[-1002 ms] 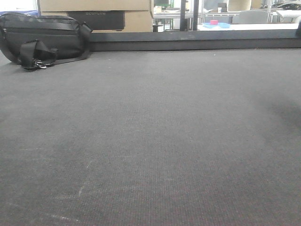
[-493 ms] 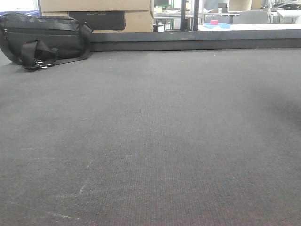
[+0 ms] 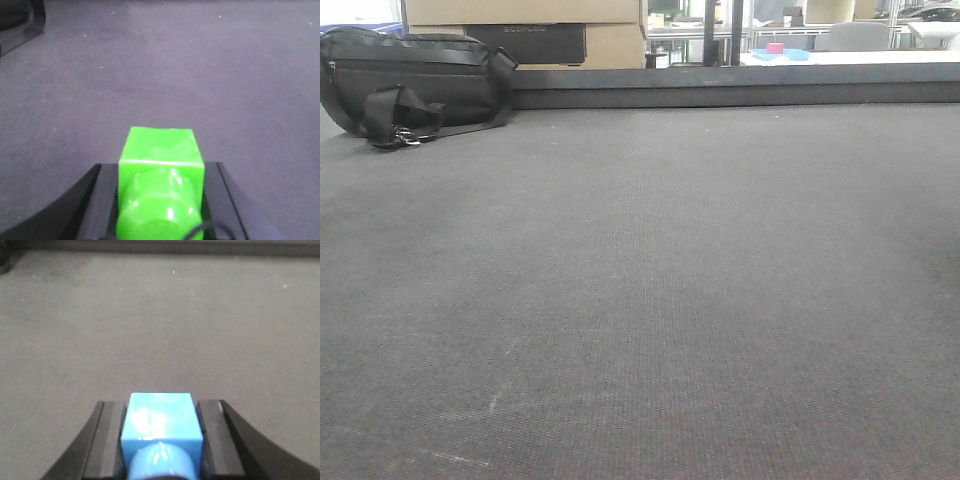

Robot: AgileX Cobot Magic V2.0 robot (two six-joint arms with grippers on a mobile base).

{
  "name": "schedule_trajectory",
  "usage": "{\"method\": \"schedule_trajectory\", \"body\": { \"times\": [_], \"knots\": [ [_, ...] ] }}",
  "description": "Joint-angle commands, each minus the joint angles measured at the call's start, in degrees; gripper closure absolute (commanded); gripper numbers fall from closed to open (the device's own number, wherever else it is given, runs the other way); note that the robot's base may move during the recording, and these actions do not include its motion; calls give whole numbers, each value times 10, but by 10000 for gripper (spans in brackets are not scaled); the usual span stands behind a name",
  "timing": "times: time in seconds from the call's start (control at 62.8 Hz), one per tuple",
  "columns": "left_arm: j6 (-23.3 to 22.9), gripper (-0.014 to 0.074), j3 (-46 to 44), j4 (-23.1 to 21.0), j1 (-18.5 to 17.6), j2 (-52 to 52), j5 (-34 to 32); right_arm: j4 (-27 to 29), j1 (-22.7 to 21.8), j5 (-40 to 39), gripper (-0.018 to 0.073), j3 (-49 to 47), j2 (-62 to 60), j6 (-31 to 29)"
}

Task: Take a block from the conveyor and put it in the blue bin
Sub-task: 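Lift both held blocks up off the conveyor belt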

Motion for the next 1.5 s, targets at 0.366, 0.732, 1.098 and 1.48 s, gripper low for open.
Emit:
{"method": "schedule_trajectory", "body": {
  "times": [0.366, 0.732, 1.098, 1.48],
  "knots": [
    [-1, 708, 244, 9, 57, -175, -122, -6, -4, 37, 721, 79, -145, -2],
    [-1, 708, 365, 30, 195, -407, -118, -2, -4, 16, 721, 79, -180, -2],
    [-1, 708, 368, 18, 232, -546, -117, 33, -4, -18, 721, 78, -236, -2],
    [-1, 708, 368, 37, 172, -557, -94, 19, -4, -23, 721, 75, -293, -2]
  ]
}}
